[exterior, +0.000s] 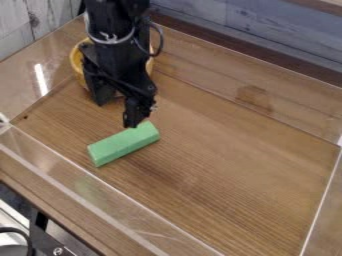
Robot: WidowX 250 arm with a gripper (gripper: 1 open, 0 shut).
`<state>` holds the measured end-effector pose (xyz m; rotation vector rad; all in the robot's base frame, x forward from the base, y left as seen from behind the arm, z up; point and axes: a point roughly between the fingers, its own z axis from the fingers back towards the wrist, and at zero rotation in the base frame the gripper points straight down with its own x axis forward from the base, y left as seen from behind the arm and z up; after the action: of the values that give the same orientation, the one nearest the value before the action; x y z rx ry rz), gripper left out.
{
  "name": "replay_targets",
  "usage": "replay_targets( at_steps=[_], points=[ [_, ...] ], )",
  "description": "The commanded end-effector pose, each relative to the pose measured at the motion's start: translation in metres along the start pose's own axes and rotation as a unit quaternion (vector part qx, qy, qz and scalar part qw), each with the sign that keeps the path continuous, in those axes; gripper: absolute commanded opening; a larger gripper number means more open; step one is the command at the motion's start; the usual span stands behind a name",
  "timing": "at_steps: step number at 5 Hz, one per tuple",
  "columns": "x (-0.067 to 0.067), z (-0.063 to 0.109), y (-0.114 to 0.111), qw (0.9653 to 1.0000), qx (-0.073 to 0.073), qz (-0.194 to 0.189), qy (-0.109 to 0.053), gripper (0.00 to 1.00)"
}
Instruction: Put the green block in the brown bowl
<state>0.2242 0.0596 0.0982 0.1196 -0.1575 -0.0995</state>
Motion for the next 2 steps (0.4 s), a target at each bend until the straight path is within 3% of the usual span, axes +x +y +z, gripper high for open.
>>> replay_targets(
  at_steps=[1,2],
  points=[
    [0.01,-0.01,0.011,0.9999,-0.004,0.001,-0.013,1.0],
    [0.001,-0.021,0.015,0.9999,-0.009,-0.001,-0.014,1.0]
  ],
)
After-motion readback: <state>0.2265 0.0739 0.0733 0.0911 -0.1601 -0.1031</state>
